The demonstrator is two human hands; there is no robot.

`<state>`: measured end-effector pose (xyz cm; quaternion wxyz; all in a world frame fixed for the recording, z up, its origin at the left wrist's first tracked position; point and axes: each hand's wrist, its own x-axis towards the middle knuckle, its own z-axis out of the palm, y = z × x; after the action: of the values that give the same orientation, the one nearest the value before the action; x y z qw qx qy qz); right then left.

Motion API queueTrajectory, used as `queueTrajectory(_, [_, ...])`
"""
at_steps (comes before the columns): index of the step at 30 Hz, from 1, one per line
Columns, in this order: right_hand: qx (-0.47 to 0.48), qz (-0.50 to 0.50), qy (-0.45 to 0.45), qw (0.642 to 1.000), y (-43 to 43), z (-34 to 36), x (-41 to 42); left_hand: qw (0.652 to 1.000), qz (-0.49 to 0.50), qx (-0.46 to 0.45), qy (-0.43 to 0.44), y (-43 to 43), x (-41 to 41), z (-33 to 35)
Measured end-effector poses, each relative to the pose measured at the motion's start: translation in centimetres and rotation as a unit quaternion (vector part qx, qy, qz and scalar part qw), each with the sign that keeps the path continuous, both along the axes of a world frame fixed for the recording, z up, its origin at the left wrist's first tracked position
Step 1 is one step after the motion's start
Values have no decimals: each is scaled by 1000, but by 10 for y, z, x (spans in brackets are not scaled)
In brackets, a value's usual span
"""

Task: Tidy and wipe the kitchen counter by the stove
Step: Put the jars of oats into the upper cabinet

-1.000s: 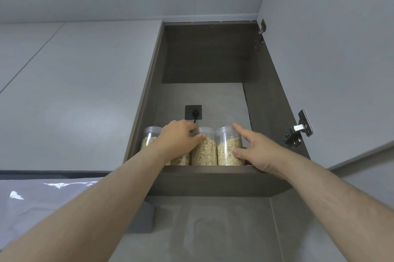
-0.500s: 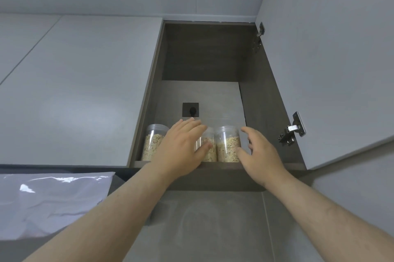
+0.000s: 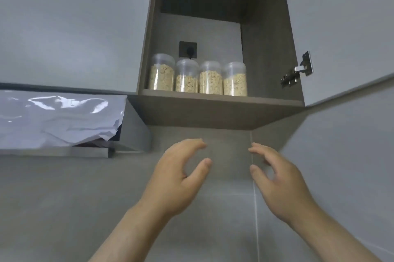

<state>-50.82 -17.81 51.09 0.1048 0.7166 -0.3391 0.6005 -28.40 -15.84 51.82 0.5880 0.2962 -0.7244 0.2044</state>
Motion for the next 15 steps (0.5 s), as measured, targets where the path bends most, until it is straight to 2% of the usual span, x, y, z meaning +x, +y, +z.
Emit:
queueTrajectory(8, [156, 10, -49, 986, 27, -106, -6, 988, -65, 142, 0, -12, 6, -105])
queueTrajectory(12, [233, 7, -72, 970, 41, -158, -17, 964, -95, 246, 34, -4, 1, -154])
queueTrajectory(15, [271, 10, -93, 958, 49, -198, -31, 932, -125, 333, 64, 6, -8, -192])
